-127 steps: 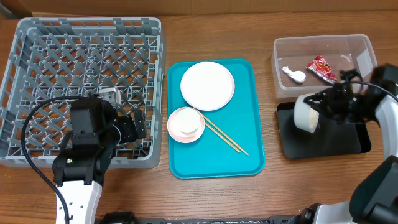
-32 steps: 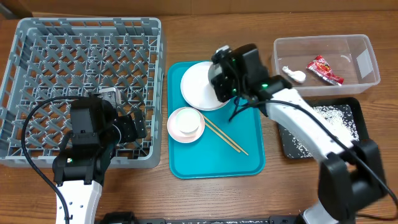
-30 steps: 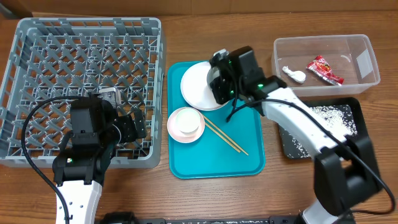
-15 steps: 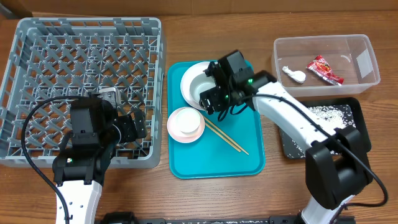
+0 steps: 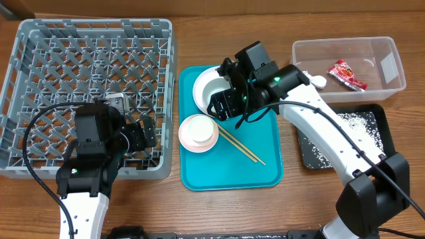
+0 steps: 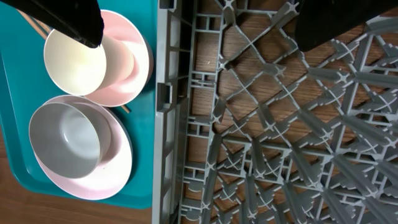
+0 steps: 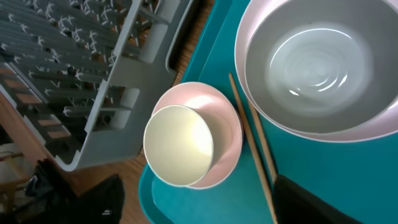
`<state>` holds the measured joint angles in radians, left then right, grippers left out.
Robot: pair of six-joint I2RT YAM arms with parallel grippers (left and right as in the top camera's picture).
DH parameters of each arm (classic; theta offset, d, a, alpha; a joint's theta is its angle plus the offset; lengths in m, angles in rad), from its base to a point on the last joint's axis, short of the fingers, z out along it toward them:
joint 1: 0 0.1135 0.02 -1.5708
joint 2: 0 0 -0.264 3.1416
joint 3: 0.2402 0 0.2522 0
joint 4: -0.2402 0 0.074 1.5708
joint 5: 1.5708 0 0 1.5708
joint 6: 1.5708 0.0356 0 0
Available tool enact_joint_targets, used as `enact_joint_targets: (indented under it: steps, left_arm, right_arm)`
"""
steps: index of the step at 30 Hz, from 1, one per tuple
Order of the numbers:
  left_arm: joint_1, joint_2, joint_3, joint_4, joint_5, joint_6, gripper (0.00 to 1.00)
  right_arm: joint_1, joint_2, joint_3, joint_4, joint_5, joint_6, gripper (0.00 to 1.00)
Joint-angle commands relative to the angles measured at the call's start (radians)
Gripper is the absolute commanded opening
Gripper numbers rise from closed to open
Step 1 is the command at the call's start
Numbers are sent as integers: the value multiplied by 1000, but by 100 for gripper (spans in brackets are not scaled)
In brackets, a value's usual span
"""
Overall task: Sort waste into correct bins and load items into the dishwasher
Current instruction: 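Grasp the pink cup with the right gripper and lift it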
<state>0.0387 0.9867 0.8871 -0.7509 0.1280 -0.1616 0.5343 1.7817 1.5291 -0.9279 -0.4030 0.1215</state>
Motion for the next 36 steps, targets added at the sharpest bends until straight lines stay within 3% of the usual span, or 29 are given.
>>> enact_joint_targets:
  steps: [1, 3, 9, 15, 19, 27, 36]
  left_arm:
    - [-6, 1, 26, 3, 12, -3, 100]
    - [-6, 1, 26, 3, 11, -3, 100]
    - [-6, 1, 26, 3, 11, -3, 100]
    - [-6, 1, 26, 3, 16, -3, 100]
    - [-6, 1, 26, 2, 23, -3, 100]
    - [-6, 1, 26, 3, 23, -3, 100]
    - [-6, 1, 25, 8, 23, -3, 100]
  right_arm:
    - [32, 15, -67, 43, 28, 69, 66]
    - [56, 16, -122, 100, 46, 101, 62]
    - [106, 16, -237, 249, 164, 216, 61]
    - [121, 19, -261, 288, 194, 254, 41]
    - [122, 35, -261, 285, 193, 307, 34]
    - [127, 48, -260, 261, 186, 306, 4]
    - [67, 6, -126, 96, 177, 275, 4]
